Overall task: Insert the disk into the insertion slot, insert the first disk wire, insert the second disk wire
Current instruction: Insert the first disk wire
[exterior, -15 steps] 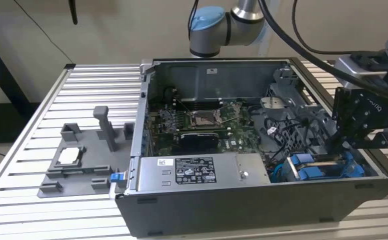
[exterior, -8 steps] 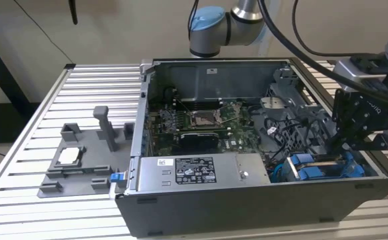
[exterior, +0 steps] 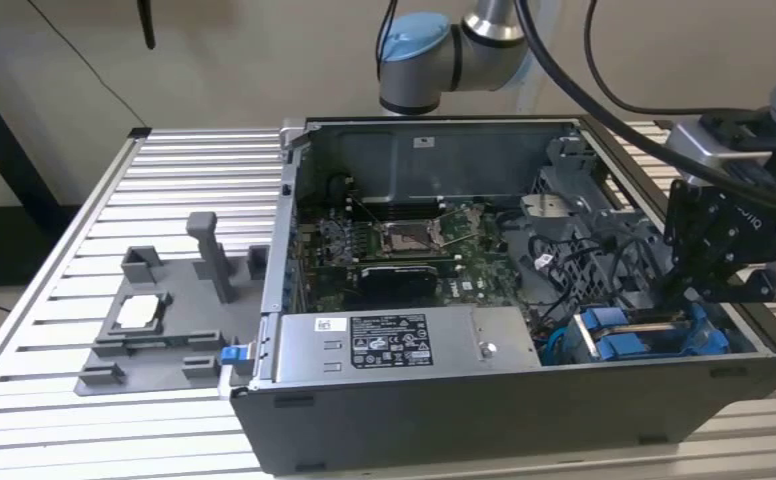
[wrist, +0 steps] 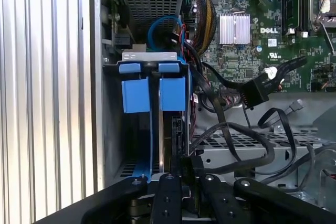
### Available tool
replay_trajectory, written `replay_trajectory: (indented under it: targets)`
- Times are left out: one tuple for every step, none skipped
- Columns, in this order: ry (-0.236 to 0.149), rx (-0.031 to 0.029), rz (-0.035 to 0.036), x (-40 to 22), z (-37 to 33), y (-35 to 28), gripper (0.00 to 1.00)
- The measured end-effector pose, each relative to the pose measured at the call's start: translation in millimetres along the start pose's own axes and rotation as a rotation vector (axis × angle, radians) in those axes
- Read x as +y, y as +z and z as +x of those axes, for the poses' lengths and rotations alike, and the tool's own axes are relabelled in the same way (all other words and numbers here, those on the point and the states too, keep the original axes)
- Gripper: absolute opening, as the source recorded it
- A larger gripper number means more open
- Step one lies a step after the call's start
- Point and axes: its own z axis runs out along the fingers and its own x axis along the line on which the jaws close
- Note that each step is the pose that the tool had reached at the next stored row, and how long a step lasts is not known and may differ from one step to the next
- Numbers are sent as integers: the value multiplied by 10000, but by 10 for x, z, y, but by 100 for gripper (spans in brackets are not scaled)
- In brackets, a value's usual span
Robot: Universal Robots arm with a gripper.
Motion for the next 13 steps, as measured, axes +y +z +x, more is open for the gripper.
replay_trajectory:
  targets:
    - [2, 0, 0, 0, 0, 3, 19]
    - [5, -2, 0, 0, 0, 6, 19]
    - [8, -1, 0, -1, 0, 9, 19]
    - [12, -1, 0, -1, 1, 11, 19]
    - [16, -2, 0, -1, 2, 12, 19]
    - [18, -2, -3, -1, 3, 12, 19]
    - [19, -2, -14, -2, 5, 12, 19]
    - [19, -2, -29, -4, 6, 12, 19]
    - [21, -10, -47, -4, 9, 16, 19]
    - [21, -7, -61, -5, 10, 15, 19]
    - [22, -4, -72, -6, 11, 13, 19]
    - [23, -1, -75, -6, 11, 13, 19]
    - [23, 5, -75, -6, 12, 23, 19]
